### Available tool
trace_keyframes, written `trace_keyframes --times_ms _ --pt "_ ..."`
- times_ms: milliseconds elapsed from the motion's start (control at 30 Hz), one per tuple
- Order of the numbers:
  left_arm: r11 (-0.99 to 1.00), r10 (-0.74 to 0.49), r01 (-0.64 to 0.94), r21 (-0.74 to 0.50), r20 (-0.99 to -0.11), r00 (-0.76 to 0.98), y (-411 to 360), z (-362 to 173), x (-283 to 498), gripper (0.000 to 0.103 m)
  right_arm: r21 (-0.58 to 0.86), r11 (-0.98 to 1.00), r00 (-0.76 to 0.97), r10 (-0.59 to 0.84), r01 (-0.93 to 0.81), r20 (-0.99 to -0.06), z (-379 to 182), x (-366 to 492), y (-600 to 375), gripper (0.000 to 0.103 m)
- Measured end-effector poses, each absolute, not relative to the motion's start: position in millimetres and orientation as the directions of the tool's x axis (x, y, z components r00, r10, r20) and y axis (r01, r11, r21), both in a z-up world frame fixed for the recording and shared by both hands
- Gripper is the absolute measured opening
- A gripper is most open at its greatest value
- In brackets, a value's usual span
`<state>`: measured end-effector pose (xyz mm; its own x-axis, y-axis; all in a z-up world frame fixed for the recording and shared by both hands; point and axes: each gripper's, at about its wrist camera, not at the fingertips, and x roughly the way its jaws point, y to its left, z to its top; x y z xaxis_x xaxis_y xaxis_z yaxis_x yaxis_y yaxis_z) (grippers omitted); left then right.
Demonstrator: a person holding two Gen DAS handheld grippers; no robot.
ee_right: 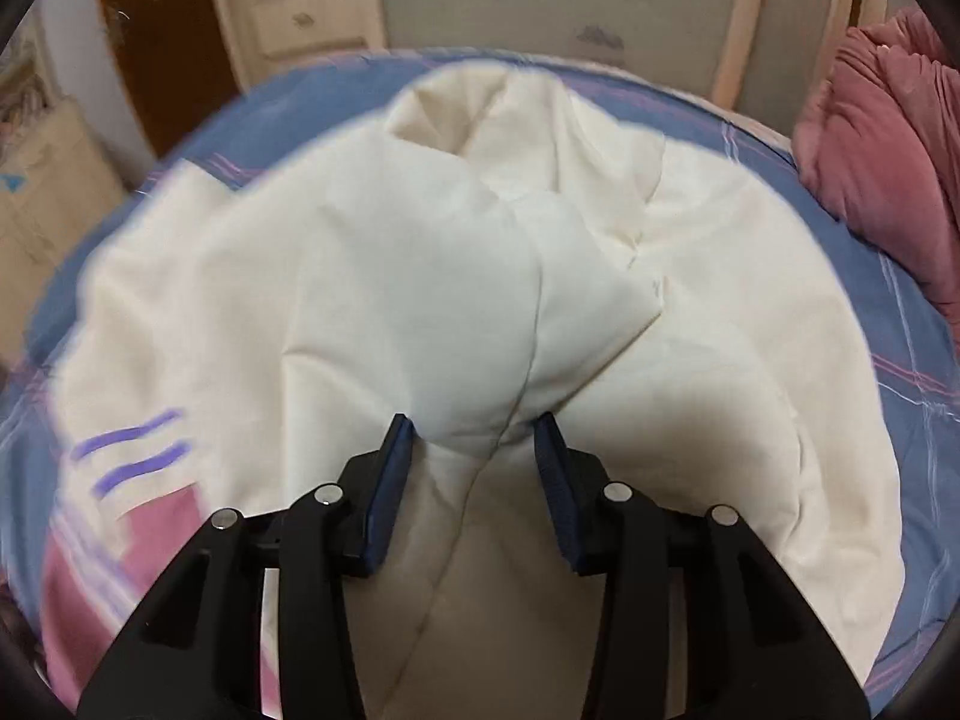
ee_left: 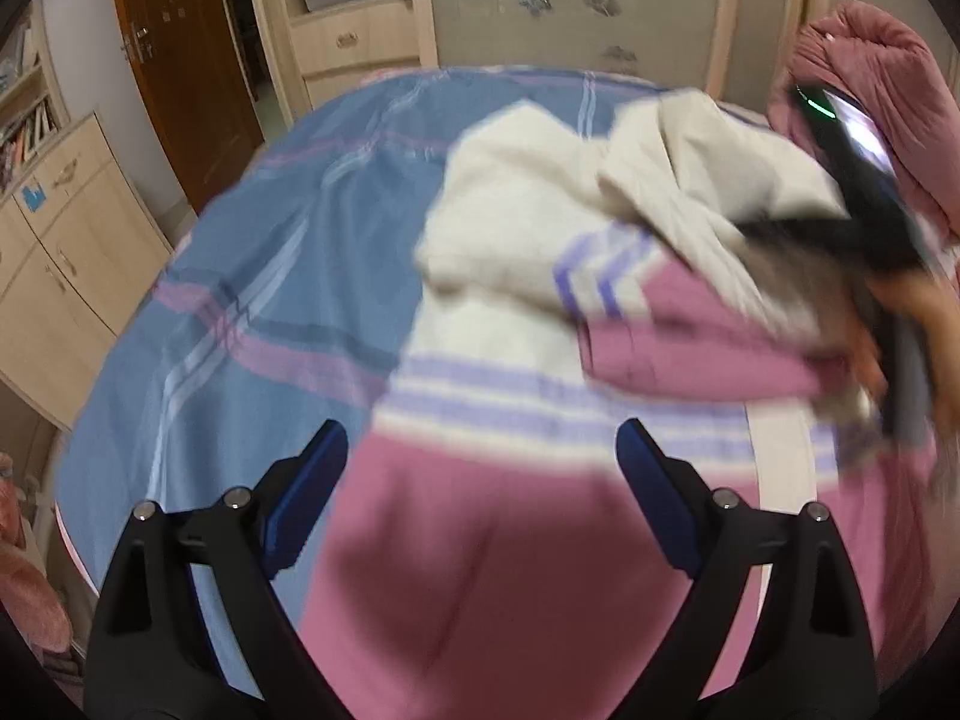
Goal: Fold large clothes
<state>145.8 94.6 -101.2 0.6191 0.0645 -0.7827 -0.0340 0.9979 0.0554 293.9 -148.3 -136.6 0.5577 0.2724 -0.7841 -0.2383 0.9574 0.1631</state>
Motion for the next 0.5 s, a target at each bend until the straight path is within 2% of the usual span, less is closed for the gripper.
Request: trace_keyframes --times_ms 67,133,200,267,500 --pt "0.999 0.052 -0.035 0.038 -0.758 0.650 89 -85 169 0.092 0.265 0.936 0.634 0.352 -0.232 -0.689 -111 273 -181 0.044" --pt "1.000 0.018 -0.015 0.011 -0.737 0.676 77 -71 190 0.093 0.300 0.936 0.690 0.340 -0.183 -0.639 -95 260 -216 0.044" --pt "0.999 -0.036 0.044 -0.007 -0.723 0.690 50 -62 222 0.096 0.303 0.942 0.691 0.315 -0.143 -0.651 -98 261 -235 0.044" --pt "0.996 -0.044 0.090 0.027 -0.713 0.699 17 -68 249 0.096 0.249 0.963 0.673 0.252 -0.103 -0.695 -112 261 -245 0.044" --pt "0.984 -0.013 0.146 0.103 -0.773 0.634 -47 -134 288 0.096 0.171 0.984 0.612 0.170 -0.058 -0.772 -169 258 -261 0.044"
